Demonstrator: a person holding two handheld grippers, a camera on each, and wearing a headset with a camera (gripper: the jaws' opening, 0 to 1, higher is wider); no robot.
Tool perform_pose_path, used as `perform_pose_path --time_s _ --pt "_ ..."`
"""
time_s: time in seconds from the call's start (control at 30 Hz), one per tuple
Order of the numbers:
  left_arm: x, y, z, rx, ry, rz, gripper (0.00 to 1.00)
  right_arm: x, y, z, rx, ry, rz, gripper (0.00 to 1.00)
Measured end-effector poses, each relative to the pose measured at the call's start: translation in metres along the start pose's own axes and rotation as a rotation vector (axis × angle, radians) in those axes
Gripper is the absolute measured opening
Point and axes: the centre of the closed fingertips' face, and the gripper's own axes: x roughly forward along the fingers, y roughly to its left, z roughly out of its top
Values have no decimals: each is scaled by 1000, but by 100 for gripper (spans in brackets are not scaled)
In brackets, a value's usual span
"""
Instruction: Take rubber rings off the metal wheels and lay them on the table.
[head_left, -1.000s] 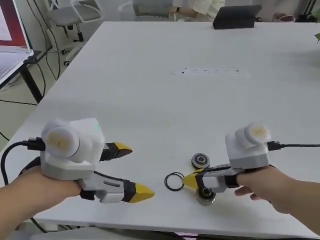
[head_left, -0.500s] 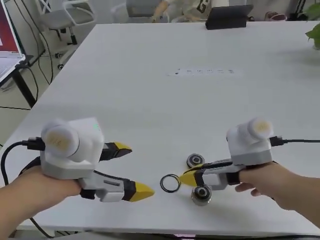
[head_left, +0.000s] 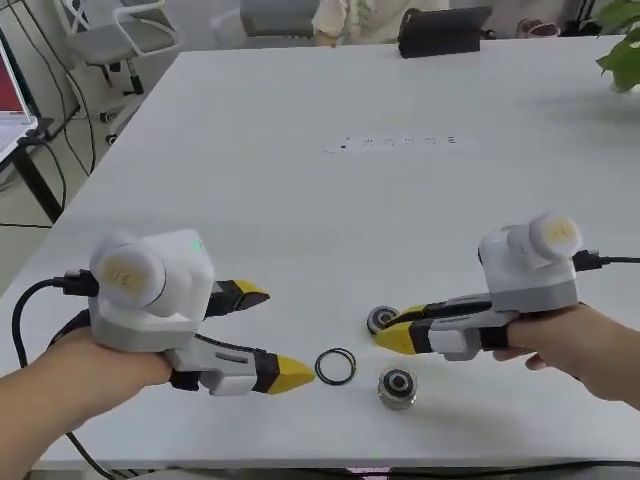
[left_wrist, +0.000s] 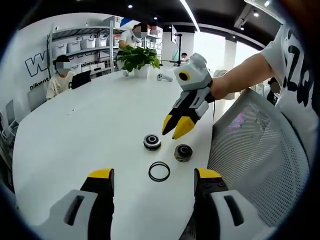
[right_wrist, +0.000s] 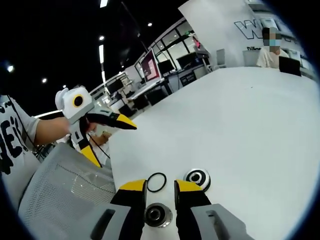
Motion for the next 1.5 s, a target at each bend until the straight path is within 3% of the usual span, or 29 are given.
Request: perform_pose_path --time_s 0.6,1.0,1.5 --pt "20 6 18 31 4 -12 59 -16 -22 -4 -109 9 -91 22" --pt "40 13 13 28 33 -26 54 -15 -35 -16 -169 46 -117 22" --pt "66 13 10 47 63 -62 47 -8 -48 -23 -219 79 -135 23"
